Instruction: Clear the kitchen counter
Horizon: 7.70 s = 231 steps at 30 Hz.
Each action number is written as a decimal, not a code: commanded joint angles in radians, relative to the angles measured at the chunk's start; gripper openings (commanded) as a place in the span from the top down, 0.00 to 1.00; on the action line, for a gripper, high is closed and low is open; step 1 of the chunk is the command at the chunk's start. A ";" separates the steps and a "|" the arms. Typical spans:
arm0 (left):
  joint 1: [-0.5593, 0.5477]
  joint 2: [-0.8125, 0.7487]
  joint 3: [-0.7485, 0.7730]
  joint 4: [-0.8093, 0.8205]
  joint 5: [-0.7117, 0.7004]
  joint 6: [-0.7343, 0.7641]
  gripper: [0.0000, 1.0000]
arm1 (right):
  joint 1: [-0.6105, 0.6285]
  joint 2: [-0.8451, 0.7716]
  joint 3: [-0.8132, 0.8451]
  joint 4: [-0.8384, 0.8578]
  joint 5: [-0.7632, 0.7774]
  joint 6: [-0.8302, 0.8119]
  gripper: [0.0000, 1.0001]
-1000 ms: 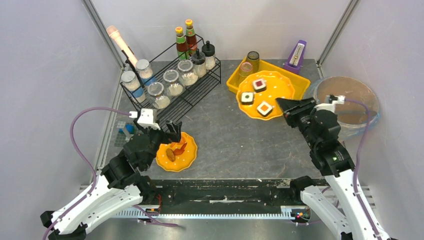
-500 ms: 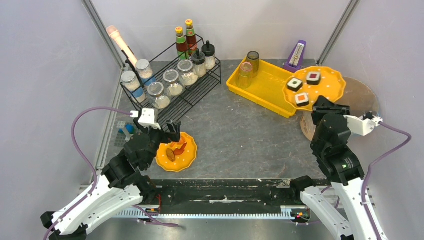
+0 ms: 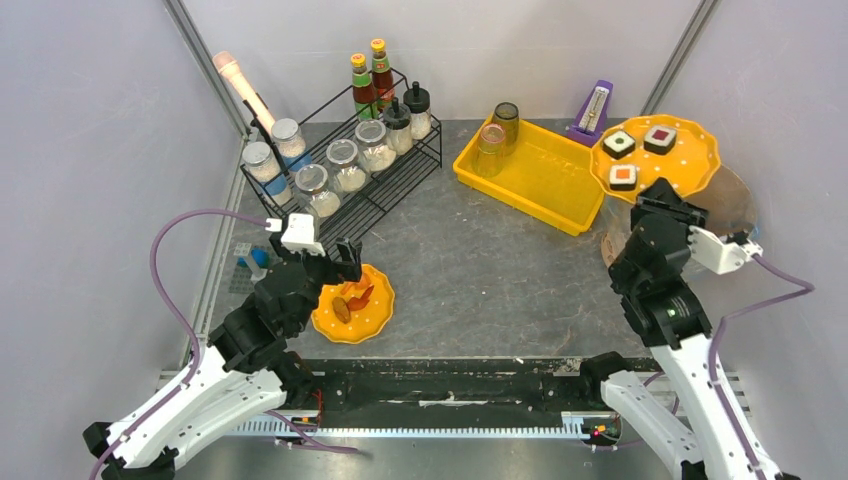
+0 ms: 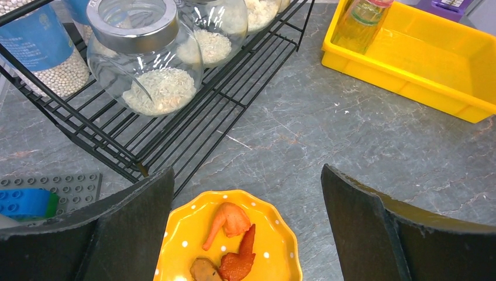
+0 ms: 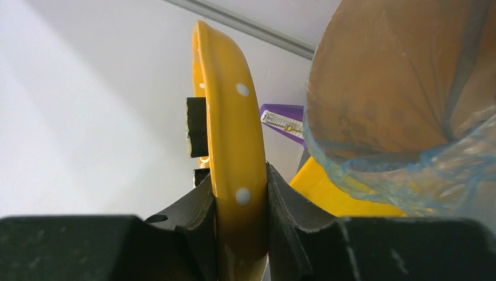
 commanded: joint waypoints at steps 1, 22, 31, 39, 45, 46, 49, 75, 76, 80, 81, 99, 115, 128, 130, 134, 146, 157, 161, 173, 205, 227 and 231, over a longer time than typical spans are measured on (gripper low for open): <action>0.006 -0.007 -0.011 0.049 0.008 0.027 0.00 | -0.026 0.062 0.037 0.354 -0.071 0.059 1.00; 0.014 -0.028 -0.012 0.044 0.021 0.014 0.00 | -0.838 0.260 0.166 0.348 -0.931 0.382 1.00; 0.017 -0.024 -0.015 0.050 0.027 0.015 0.00 | -1.078 0.203 0.164 0.229 -0.991 0.224 1.00; 0.017 -0.027 -0.018 0.055 0.025 0.019 0.00 | -1.078 0.154 0.128 0.170 -0.846 -0.060 1.00; 0.017 -0.028 -0.020 0.060 0.028 0.020 0.00 | -1.032 0.186 0.133 0.242 -0.834 -0.364 1.00; 0.017 -0.028 -0.021 0.062 0.028 0.020 0.00 | -1.018 0.202 0.150 0.247 -0.848 -0.436 1.00; 0.017 -0.028 -0.022 0.063 0.027 0.023 0.00 | -0.972 0.244 0.205 0.228 -0.860 -0.616 1.00; 0.017 -0.031 -0.018 0.054 0.034 0.013 0.00 | -0.675 0.243 0.361 0.110 -0.594 -1.171 1.00; 0.017 -0.032 -0.018 0.053 0.033 0.013 0.00 | -0.675 0.252 0.388 0.095 -0.633 -1.137 1.00; 0.017 -0.038 -0.018 0.051 0.033 0.010 0.00 | -0.676 0.316 0.532 0.021 -0.815 -0.987 1.00; 0.018 -0.041 -0.018 0.050 0.033 0.010 0.00 | -0.675 0.325 0.554 0.017 -0.847 -0.955 1.00; 0.078 -0.075 -0.019 0.051 0.051 -0.003 0.00 | -0.424 0.470 0.557 0.092 -1.054 -0.547 1.00; 0.092 0.084 0.097 -0.121 0.025 -0.110 0.00 | -0.236 0.777 0.418 0.265 -0.695 -0.574 1.00; 0.092 0.182 0.175 -0.204 0.066 -0.228 0.01 | -0.229 1.069 0.400 0.497 -0.600 -0.594 0.99; 0.092 0.185 0.166 -0.205 0.066 -0.239 0.01 | -0.229 1.110 0.415 0.491 -0.614 -0.576 0.96; 0.092 0.195 0.163 -0.208 0.065 -0.246 0.01 | -0.229 1.163 0.422 0.505 -0.661 -0.545 0.83; 0.092 0.198 0.145 -0.212 0.076 -0.259 0.01 | -0.230 1.229 0.475 0.352 -0.582 -0.551 0.43; 0.093 0.206 0.149 -0.267 0.092 -0.279 0.01 | -0.221 1.188 0.471 0.319 -0.599 -0.632 0.21; 0.092 0.238 0.148 -0.301 0.127 -0.305 0.01 | -0.193 1.117 0.465 0.300 -0.614 -0.692 0.12; 0.092 0.236 0.087 -0.417 0.148 -0.502 0.01 | -0.018 0.782 0.278 0.199 -0.718 -0.796 0.02; 0.092 0.164 -0.186 -0.667 -0.056 -1.264 0.25 | 0.259 0.113 -0.515 0.275 -1.238 -0.666 0.02; 0.081 0.442 -0.202 -0.279 0.222 -1.018 0.63 | 0.258 0.112 -0.543 0.262 -1.257 -0.686 0.02; 0.004 0.553 -0.145 -0.193 0.230 -0.977 0.73 | 0.258 0.126 -0.542 0.273 -1.256 -0.681 0.02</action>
